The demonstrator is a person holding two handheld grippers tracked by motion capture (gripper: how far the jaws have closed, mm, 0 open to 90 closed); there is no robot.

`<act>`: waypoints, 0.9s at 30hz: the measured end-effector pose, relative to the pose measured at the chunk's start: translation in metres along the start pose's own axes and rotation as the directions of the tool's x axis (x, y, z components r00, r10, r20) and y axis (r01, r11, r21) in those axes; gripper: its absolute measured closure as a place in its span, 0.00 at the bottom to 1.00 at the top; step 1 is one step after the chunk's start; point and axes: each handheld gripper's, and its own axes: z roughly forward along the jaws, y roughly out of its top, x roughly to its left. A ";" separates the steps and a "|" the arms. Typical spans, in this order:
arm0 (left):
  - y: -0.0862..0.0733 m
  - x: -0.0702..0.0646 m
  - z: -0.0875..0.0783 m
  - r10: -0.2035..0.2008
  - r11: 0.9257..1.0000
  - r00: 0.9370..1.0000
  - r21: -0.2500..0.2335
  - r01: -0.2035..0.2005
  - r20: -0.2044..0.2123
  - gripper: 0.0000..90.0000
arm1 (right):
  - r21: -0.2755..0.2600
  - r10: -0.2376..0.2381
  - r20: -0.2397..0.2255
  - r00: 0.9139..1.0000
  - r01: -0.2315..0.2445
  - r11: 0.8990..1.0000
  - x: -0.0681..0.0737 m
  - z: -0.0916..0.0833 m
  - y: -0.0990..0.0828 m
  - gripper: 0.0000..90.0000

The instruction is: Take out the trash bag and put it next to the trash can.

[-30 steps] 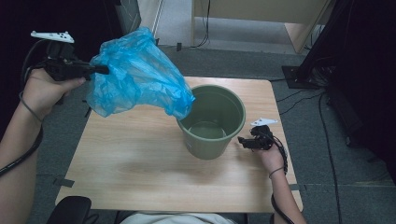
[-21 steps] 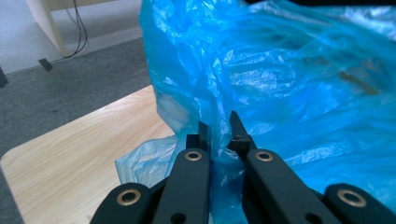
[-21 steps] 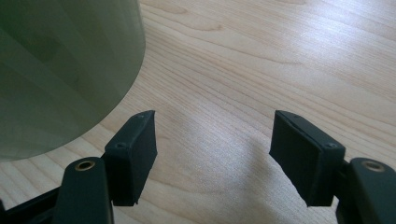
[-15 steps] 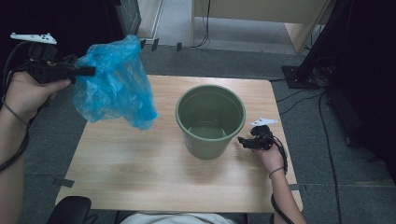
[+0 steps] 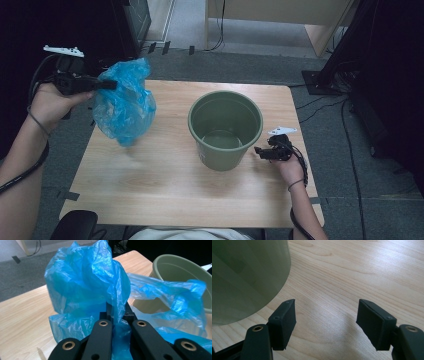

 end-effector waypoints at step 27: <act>-0.077 0.019 0.079 -0.015 0.999 0.999 0.028 0.016 -0.033 0.96 | 0.010 -0.019 -0.003 1.000 0.019 1.000 0.003 0.003 0.000 0.35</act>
